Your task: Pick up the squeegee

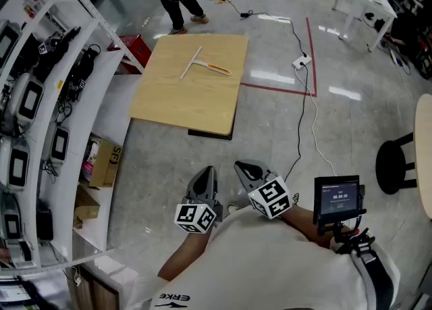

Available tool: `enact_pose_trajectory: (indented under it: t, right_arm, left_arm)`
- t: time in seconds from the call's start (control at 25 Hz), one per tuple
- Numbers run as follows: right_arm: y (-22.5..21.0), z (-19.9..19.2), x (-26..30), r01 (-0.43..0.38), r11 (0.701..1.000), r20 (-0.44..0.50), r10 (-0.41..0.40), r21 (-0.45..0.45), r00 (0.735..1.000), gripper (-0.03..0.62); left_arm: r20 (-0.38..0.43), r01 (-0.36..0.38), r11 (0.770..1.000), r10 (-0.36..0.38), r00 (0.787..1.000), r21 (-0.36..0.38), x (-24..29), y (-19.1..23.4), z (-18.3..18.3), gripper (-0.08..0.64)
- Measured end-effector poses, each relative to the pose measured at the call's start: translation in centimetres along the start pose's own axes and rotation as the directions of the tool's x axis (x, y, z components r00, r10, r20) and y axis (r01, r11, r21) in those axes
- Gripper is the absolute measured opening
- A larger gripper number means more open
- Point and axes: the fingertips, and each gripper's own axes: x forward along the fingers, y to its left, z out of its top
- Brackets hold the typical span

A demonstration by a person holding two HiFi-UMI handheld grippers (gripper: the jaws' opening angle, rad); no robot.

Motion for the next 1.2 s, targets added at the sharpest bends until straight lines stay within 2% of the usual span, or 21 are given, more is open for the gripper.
enact_pose_trajectory:
  t: [0.84,1.2]
  right_arm:
    - [-0.1,0.2,-0.2,0.000,0.999,0.017,-0.001,0.034,1.000,0.003]
    - [-4.7,0.0,-1.8,0.006,0.998,0.020,-0.008,0.061,1.000,0.003]
  left_arm:
    - [-0.025,0.027,1.000,-0.027,0.999,0.005,0.4,-0.3,0.0,0.005]
    - [-0.037,0.021,1.000,-0.021,0.999,0.003,4.2,-2.6,-0.7,0.004]
